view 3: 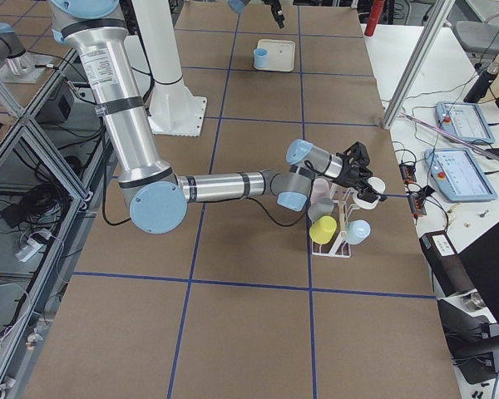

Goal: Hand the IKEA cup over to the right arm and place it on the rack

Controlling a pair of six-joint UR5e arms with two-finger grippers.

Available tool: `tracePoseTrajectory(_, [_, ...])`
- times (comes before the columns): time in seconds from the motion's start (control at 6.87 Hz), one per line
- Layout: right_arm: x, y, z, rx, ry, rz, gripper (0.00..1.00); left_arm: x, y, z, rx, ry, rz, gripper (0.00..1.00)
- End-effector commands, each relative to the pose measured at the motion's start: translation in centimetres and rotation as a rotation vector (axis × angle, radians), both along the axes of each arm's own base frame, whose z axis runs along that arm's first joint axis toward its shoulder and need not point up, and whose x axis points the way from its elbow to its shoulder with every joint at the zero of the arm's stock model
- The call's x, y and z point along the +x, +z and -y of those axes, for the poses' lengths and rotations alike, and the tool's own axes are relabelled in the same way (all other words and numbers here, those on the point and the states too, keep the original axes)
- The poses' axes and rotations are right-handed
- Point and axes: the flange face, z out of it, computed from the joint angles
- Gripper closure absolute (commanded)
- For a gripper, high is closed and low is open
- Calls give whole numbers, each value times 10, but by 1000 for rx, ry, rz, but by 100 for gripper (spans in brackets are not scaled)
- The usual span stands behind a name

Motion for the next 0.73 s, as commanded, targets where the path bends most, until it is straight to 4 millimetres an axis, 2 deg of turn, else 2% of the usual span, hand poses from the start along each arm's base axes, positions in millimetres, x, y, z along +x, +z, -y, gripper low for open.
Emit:
tracePoseTrajectory(0.0, [2, 11, -8, -2, -4, 1, 100, 0, -1, 0, 2, 0, -1, 0])
tracePoseTrajectory(0.58, [-6, 26, -20, -17, -25, -9, 100, 0, 0, 0, 0, 0, 0, 0])
